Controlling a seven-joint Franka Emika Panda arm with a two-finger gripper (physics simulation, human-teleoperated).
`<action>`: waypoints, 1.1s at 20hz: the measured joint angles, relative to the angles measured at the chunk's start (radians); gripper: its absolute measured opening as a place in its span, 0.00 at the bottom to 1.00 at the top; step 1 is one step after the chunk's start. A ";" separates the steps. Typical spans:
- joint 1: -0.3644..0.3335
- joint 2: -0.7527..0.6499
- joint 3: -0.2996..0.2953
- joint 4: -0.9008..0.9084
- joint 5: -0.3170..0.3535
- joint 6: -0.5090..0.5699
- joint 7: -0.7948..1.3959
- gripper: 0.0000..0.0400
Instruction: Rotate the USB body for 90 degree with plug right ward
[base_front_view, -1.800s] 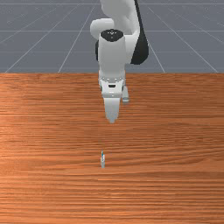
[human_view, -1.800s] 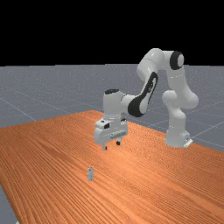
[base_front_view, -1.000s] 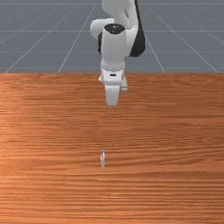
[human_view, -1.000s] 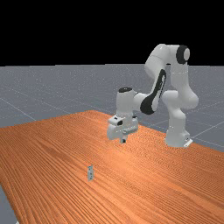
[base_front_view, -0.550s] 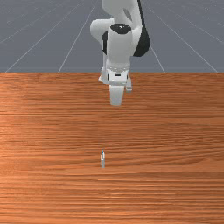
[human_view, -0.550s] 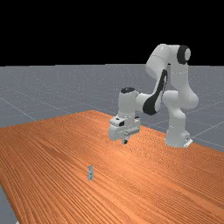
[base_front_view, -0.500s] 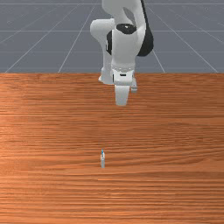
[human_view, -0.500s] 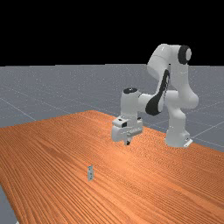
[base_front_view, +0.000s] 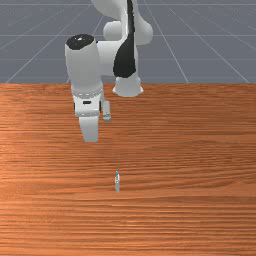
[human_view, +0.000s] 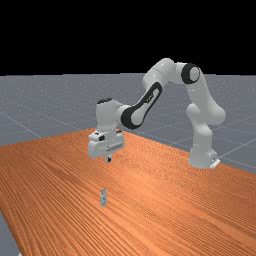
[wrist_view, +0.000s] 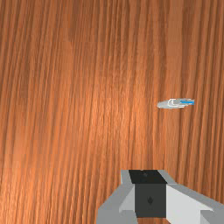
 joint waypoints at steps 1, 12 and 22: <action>-0.094 0.074 -0.018 0.128 0.015 -0.056 -0.112 0.00; -0.154 0.255 -0.086 0.262 -0.037 -0.076 -0.102 0.00; -0.146 0.526 -0.073 0.728 -0.013 -0.240 -0.035 0.00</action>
